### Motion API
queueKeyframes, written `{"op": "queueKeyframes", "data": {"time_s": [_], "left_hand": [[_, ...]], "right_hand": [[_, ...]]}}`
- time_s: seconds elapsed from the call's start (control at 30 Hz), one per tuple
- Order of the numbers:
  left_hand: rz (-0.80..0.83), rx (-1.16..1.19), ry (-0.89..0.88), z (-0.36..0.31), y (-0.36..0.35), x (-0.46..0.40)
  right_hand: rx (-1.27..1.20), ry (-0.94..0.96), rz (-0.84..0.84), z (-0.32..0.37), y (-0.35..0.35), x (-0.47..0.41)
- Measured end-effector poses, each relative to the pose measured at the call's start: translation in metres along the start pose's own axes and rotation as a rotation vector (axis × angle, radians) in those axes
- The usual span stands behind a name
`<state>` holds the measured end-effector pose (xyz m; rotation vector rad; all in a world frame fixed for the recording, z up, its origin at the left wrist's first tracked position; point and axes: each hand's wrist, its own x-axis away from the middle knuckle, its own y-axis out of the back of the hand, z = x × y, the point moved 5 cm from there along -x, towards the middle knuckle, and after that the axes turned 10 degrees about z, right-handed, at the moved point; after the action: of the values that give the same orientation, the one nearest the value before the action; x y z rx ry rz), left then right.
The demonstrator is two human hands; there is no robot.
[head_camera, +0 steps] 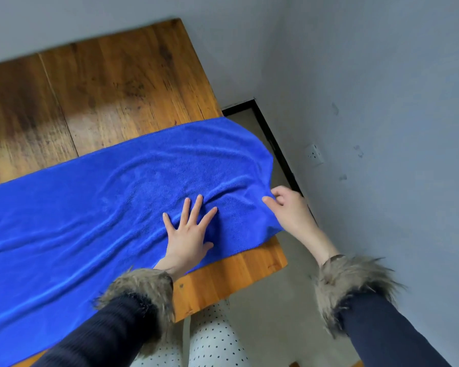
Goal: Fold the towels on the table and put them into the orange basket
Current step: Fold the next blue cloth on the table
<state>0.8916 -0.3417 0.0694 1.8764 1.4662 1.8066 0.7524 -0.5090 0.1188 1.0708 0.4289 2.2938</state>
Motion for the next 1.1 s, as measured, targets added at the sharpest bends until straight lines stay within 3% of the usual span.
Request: {"op": "queueKeyframes", "data": {"time_s": [0.1, 0.17, 0.27, 0.4, 0.47, 0.57, 0.7, 0.9, 0.97, 1.1], "left_hand": [[-0.313, 0.419, 0.015, 0.015, 0.009, 0.013], [-0.452, 0.628, 0.09, 0.029, 0.009, 0.025], [-0.409, 0.795, 0.179, 0.036, 0.009, 0.034], [-0.313, 0.701, 0.244, 0.035, 0.003, 0.03], [-0.264, 0.593, 0.243, 0.028, 0.0, 0.026], [-0.251, 0.477, 0.221, 0.016, -0.005, 0.022], [-0.317, 0.488, 0.187, 0.009, -0.009, 0.022], [-0.349, 0.46, 0.136, 0.01, -0.016, 0.019], [-0.356, 0.419, 0.111, 0.01, -0.015, 0.018], [-0.254, 0.624, 0.091, 0.016, -0.012, 0.017]], "right_hand": [[-0.176, 0.0, 0.434, 0.035, -0.042, 0.018], [-0.226, -0.032, 0.606, 0.042, -0.06, 0.02], [-0.26, -0.045, 0.428, 0.042, -0.055, 0.0], [-0.238, -0.134, -0.112, 0.014, -0.025, -0.038], [-0.165, -0.164, -0.207, 0.003, -0.017, -0.053], [-0.19, -0.268, -0.155, 0.002, -0.017, -0.076], [-0.443, -0.476, 0.025, 0.003, -0.03, -0.107], [-0.677, -0.436, -0.101, 0.013, -0.022, -0.134], [-0.711, -0.436, -0.065, 0.015, -0.02, -0.135], [-0.722, -0.436, -0.048, 0.025, -0.009, -0.127]]}}
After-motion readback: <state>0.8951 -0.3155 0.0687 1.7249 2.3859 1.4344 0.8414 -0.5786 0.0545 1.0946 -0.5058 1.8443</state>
